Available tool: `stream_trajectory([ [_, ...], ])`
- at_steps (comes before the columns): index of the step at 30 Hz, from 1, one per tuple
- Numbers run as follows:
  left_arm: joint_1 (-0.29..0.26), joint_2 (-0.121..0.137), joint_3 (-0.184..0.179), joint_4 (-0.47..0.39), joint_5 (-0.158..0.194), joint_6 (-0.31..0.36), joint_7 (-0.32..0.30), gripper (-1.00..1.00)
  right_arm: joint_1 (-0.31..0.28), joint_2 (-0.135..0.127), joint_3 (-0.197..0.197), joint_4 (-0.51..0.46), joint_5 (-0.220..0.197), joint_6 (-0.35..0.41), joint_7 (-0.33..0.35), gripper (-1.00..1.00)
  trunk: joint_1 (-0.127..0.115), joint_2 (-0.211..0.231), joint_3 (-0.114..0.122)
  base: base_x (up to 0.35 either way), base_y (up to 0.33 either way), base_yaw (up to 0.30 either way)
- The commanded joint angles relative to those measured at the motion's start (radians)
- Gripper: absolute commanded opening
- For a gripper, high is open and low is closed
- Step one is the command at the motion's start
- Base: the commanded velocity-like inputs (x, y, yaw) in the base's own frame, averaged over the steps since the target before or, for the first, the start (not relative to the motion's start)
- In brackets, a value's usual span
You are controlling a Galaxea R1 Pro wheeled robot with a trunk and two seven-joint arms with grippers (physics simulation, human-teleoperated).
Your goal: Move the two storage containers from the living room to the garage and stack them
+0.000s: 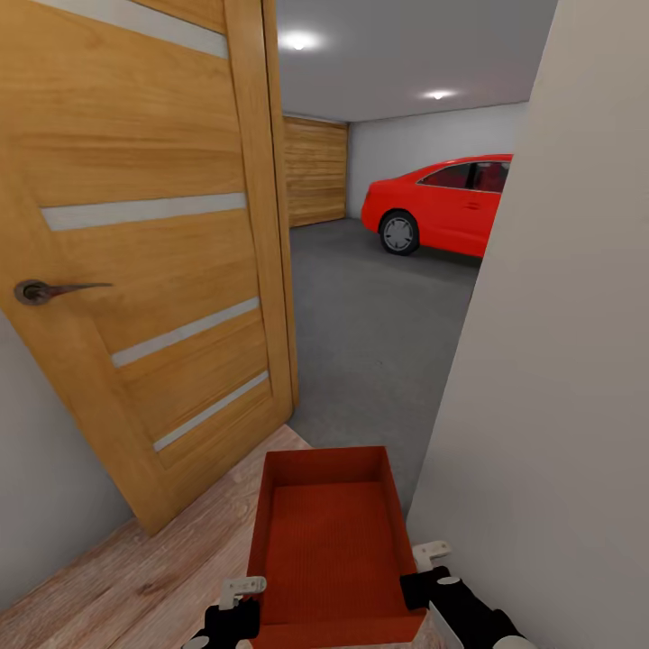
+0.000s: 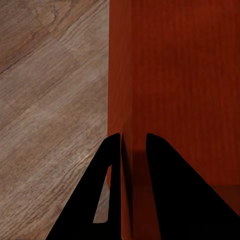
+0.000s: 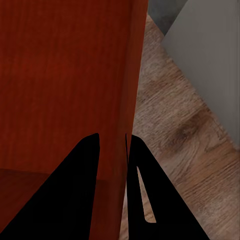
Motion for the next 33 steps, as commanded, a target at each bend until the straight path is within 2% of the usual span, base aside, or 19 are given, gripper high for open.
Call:
stream_trajectory([
  [1, -0.001, 0.013, 0.002, 0.004, -0.012, -0.004, 0.002, -1.0, 0.0, -0.016, 0.041, -0.004, 0.017, -0.063, 0.051, -1.0, 0.0, 0.0, -0.001, 0.0, 0.0, -0.006],
  [33, -0.001, 0.013, 0.002, 0.004, -0.012, -0.003, 0.002, -1.0, 0.0, -0.016, 0.041, -0.004, 0.017, -0.063, 0.052, -1.0, 0.0, 0.0, -0.001, 0.013, 0.006, 0.0],
])
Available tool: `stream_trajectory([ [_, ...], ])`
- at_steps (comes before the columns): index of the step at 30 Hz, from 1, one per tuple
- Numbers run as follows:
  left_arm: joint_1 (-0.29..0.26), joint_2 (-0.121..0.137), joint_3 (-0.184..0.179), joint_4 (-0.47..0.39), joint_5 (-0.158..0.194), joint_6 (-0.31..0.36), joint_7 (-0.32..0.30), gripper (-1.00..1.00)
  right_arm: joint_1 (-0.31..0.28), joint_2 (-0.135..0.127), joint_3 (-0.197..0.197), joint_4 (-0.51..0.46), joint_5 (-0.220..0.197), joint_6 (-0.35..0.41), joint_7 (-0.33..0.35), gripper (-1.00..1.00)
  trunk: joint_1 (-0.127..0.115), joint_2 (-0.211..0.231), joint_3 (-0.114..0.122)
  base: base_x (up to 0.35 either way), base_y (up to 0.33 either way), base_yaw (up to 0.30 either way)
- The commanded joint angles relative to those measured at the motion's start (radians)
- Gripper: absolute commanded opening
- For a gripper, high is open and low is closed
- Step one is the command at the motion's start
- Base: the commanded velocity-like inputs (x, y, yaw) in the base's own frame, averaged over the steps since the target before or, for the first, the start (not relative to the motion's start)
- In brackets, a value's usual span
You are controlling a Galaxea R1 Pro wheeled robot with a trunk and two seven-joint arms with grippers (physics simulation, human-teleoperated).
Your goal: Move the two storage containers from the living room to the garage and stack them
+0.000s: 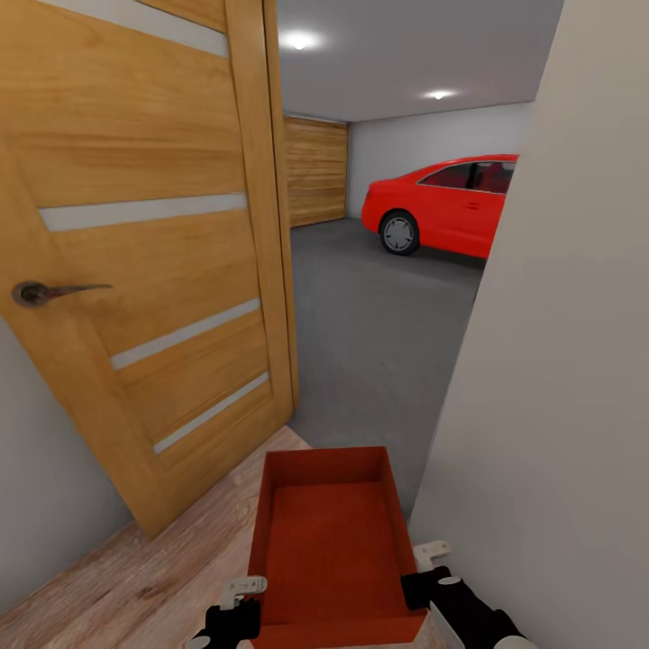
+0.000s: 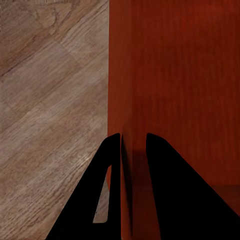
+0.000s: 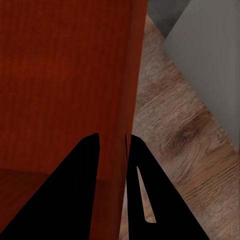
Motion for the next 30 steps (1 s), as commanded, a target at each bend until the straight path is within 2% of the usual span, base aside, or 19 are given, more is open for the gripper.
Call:
stream_trajectory([
  [1, -0.001, 0.016, 0.003, 0.005, -0.012, -0.004, -0.002, -1.0, 0.0, -0.012, 0.041, -0.004, 0.018, -0.064, 0.048, -1.0, 0.0, 0.0, -0.001, 0.166, 0.103, 0.0],
  [10, -0.001, 0.016, 0.003, 0.005, -0.013, -0.004, -0.002, -1.0, 0.0, -0.012, 0.041, -0.004, 0.017, -0.062, 0.048, -1.0, 0.0, 0.0, -0.001, 0.182, 0.089, -0.005],
  [19, -0.001, 0.016, 0.003, 0.005, -0.013, -0.004, -0.002, -1.0, 0.0, -0.012, 0.041, -0.004, 0.017, -0.062, 0.048, -1.0, 0.0, 0.0, -0.001, 0.181, 0.095, -0.117],
  [30, -0.001, 0.016, 0.003, 0.004, -0.012, -0.005, -0.002, -1.0, 0.0, -0.012, 0.041, -0.004, 0.016, -0.062, 0.048, -1.0, 0.0, 0.0, -0.001, 0.142, 0.089, -0.023],
])
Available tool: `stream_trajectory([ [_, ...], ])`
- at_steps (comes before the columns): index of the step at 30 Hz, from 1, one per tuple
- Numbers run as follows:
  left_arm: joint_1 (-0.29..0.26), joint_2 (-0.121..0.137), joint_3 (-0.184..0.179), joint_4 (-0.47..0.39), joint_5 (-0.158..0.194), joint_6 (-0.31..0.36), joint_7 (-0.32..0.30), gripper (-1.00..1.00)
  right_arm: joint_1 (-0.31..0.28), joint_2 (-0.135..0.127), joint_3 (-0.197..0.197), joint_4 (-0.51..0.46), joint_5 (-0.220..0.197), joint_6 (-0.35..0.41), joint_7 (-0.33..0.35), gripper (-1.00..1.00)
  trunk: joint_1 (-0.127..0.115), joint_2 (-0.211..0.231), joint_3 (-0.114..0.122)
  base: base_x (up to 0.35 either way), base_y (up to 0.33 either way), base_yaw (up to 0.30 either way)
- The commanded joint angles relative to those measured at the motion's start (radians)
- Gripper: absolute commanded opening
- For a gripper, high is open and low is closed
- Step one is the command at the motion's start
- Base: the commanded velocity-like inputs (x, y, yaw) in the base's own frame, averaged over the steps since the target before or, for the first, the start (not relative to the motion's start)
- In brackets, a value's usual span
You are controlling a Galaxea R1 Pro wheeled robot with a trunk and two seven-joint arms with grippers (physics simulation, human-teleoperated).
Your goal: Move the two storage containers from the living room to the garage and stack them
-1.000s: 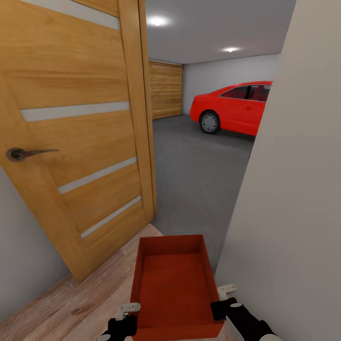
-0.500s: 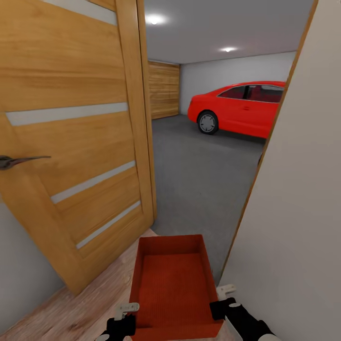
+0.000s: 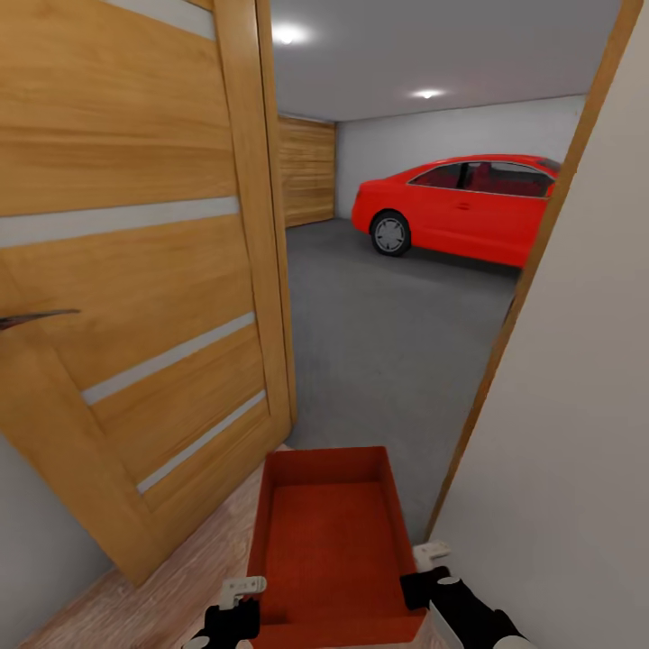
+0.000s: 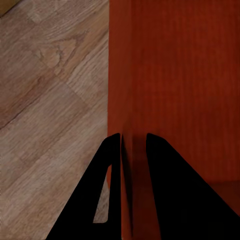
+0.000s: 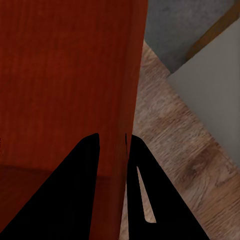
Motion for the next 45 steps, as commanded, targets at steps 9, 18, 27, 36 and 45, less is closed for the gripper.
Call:
stream_trajectory([
  [9, -0.001, 0.013, 0.001, 0.005, -0.012, -0.004, 0.002, -1.0, 0.0, -0.016, 0.041, -0.004, 0.016, -0.062, 0.052, -1.0, 0.0, 0.0, -0.001, 0.115, 0.02, -0.016],
  [18, -0.001, 0.013, 0.001, 0.005, -0.012, -0.005, 0.002, -1.0, 0.0, -0.016, 0.041, -0.004, 0.017, -0.062, 0.052, -1.0, 0.0, 0.0, -0.001, 0.127, 0.065, -0.123],
  [27, -0.001, 0.013, 0.001, 0.005, -0.013, -0.003, 0.002, -1.0, 0.0, -0.016, 0.041, -0.004, 0.016, -0.062, 0.052, -1.0, 0.0, 0.0, -0.001, 0.162, 0.103, -0.084],
  [36, -0.001, 0.013, 0.001, 0.005, -0.012, -0.004, 0.002, -1.0, 0.0, -0.016, 0.041, -0.004, 0.017, -0.062, 0.052, -1.0, 0.0, 0.0, -0.001, 0.088, 0.067, -0.065],
  [45, -0.001, 0.013, 0.001, 0.005, -0.012, -0.005, 0.002, -1.0, 0.0, -0.016, 0.041, -0.004, 0.016, -0.062, 0.052, -1.0, 0.0, 0.0, -0.001, 0.094, 0.087, -0.096],
])
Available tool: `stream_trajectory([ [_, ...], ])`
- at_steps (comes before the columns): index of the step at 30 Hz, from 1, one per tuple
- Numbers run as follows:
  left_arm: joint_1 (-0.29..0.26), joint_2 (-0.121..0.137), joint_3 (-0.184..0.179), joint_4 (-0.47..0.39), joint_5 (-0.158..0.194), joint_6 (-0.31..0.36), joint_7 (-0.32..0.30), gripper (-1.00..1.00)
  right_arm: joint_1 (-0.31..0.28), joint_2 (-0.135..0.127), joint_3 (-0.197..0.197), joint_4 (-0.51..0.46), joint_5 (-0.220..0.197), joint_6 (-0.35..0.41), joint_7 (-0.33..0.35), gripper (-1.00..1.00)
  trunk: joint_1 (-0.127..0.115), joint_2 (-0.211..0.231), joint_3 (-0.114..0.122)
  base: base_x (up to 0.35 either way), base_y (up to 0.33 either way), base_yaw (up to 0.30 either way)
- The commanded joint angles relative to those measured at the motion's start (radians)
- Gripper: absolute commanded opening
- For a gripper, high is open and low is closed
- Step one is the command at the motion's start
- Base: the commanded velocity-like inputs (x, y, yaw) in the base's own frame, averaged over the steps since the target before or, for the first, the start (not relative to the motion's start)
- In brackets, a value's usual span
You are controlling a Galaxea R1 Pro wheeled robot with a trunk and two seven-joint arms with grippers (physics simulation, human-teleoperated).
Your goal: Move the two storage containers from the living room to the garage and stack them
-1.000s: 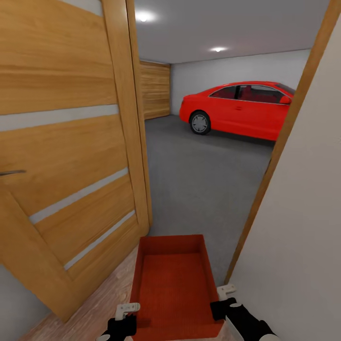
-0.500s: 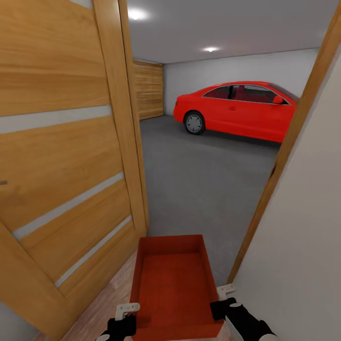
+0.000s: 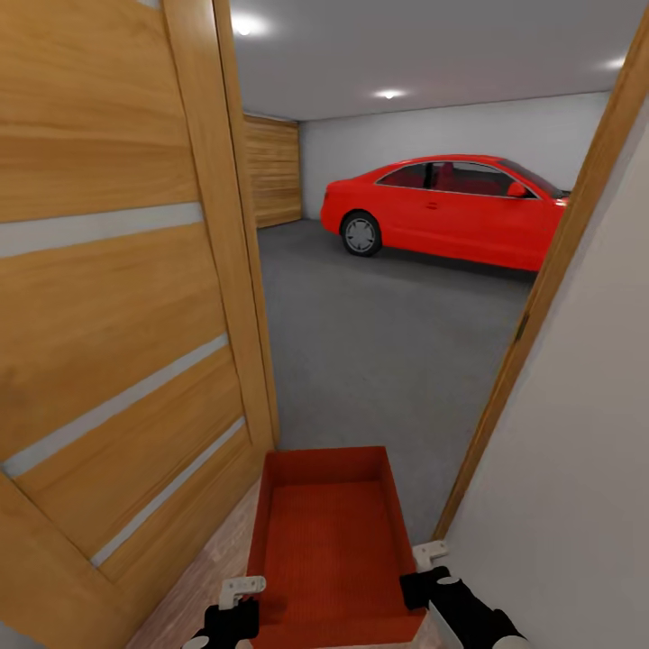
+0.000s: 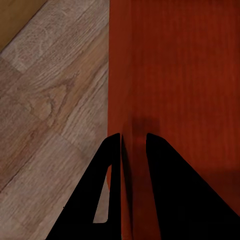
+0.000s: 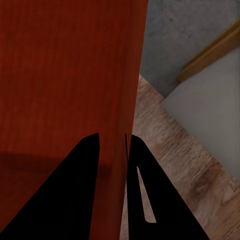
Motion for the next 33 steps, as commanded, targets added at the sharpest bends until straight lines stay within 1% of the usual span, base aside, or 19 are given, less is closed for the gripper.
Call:
stream_trajectory([
  [1, -0.001, 0.012, 0.001, 0.004, -0.012, -0.004, 0.003, -1.0, 0.0, -0.018, 0.041, -0.004, 0.015, -0.062, 0.054, -1.0, 0.0, 0.0, -0.001, 0.066, 0.063, -0.045],
  [5, -0.001, 0.012, 0.001, 0.004, -0.012, -0.004, 0.003, -1.0, 0.0, -0.018, 0.041, -0.004, 0.016, -0.062, 0.053, -1.0, 0.0, 0.0, -0.001, 0.06, 0.055, -0.02],
  [9, -0.001, 0.012, 0.001, 0.004, -0.013, -0.003, 0.003, -1.0, 0.0, -0.018, 0.041, -0.004, 0.015, -0.062, 0.054, -1.0, 0.0, 0.0, -0.001, 0.11, 0.167, -0.035],
  [16, -0.001, 0.012, 0.001, 0.003, -0.011, -0.004, 0.003, -1.0, 0.0, -0.018, 0.041, -0.004, 0.015, -0.062, 0.054, -1.0, 0.0, 0.0, -0.001, 0.118, 0.199, -0.172],
  [26, -0.001, 0.012, 0.001, 0.004, -0.012, -0.004, 0.003, -1.0, 0.0, -0.018, 0.041, -0.004, 0.015, -0.062, 0.055, -1.0, 0.0, 0.0, -0.001, 0.019, 0.032, -0.078],
  [33, -0.001, 0.012, 0.001, 0.003, -0.012, -0.004, 0.003, -1.0, 0.0, -0.018, 0.041, -0.004, 0.015, -0.062, 0.054, -1.0, 0.0, 0.0, -0.001, 0.031, 0.137, -0.19],
])
